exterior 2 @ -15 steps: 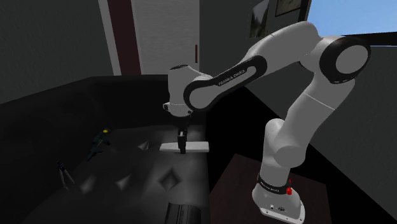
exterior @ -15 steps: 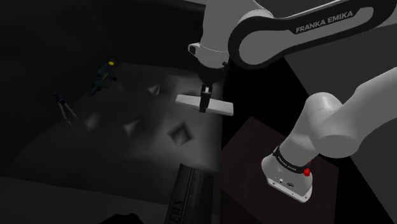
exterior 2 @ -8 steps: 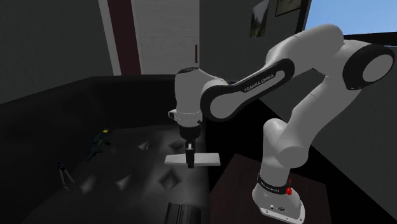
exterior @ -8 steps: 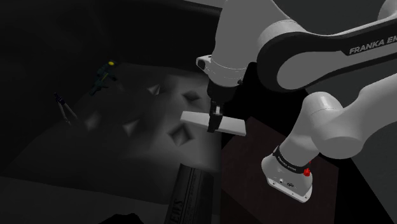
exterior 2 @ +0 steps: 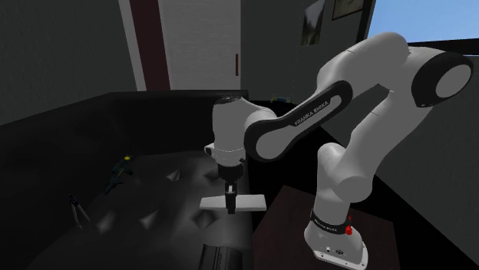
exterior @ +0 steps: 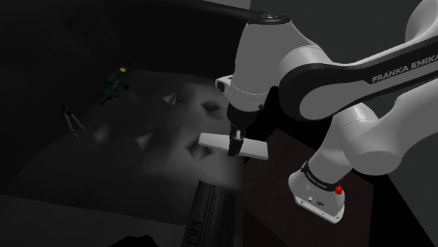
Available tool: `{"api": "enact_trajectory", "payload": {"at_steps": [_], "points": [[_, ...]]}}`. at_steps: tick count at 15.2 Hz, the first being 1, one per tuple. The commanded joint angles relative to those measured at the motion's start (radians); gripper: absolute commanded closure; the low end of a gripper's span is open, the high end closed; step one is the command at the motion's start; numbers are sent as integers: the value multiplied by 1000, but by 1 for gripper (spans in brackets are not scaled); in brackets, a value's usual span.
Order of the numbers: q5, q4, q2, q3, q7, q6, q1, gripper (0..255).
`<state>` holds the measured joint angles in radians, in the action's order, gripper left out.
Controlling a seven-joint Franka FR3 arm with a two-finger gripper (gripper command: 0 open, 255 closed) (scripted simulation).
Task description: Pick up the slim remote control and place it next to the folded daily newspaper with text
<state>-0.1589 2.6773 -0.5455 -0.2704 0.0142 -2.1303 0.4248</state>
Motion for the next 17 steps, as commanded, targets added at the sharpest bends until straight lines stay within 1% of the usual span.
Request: {"api": "enact_trajectory", "payload": {"at_steps": [1, 8, 9, 17], "points": [[-2, 17, 18, -5, 1, -36, 0, 255], [-6, 70, 84, -22, 5, -155, -2, 255], [-6, 81, 103, -26, 6, -184, -3, 255], [-6, 81, 103, -26, 6, -184, -3, 255]]}}
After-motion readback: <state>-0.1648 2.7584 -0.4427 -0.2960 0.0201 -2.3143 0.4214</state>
